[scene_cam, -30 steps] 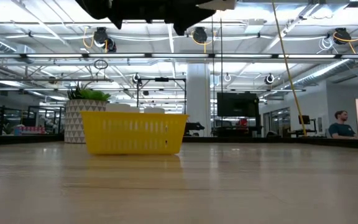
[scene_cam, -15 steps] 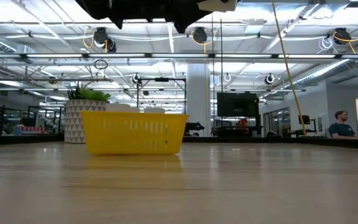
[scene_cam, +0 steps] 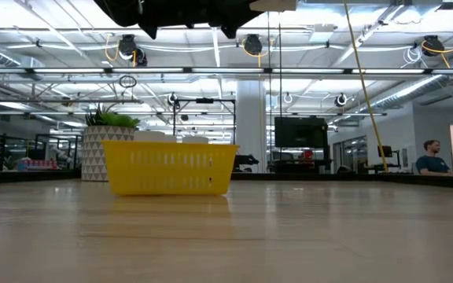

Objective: Pick and place pill bottles into a basket
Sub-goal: Put the white medicine bottle into the yellow bin

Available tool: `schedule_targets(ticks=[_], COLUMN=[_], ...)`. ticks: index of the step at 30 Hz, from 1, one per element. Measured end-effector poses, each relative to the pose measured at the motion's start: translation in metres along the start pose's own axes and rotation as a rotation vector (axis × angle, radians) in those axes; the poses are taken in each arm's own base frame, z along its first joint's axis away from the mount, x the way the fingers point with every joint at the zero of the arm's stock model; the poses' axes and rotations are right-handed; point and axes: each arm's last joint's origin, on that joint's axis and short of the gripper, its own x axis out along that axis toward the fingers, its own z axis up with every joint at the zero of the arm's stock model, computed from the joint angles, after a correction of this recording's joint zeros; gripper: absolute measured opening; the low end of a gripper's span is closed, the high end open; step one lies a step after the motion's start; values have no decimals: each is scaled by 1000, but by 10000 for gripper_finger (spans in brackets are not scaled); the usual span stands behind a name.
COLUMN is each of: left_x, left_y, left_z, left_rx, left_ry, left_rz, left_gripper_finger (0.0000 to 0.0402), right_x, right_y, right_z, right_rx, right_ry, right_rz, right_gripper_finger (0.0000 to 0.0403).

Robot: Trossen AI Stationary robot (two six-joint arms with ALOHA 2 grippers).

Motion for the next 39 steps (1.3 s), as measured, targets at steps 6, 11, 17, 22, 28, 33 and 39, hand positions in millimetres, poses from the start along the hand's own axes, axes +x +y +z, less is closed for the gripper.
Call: schedule_targets(ticks=[6, 11, 17, 22, 28, 33, 39], left_x=[-2, -7, -15, -21, -47, -74, -80], left_y=[3, 11, 18, 23, 25, 18, 14], left_z=[6, 10, 7, 3, -3, -12, -6], left_rx=[41, 41, 20, 19, 53, 102, 133], left_ry=[-70, -130, -175, -193, -405, -565, -611], left_rz=[-34, -48, -31, -6, -36, -6, -5], left_gripper_finger=[171, 171, 171, 171, 171, 171, 171], right_x=[-7, -14, -28, -42, -61, -67, -38], right_y=[7, 14, 10, 3, -6, -10, -9], right_z=[0, 1, -2, -6, -11, -11, -8], right_rx=[-21, -43, -27, -5, 31, 38, -11], right_ry=[-58, -127, -172, -206, -258, -283, -320], right_rz=[-84, -175, -205, -196, -212, -241, -305], right_gripper_finger=[166, 238, 241, 223, 209, 205, 204])
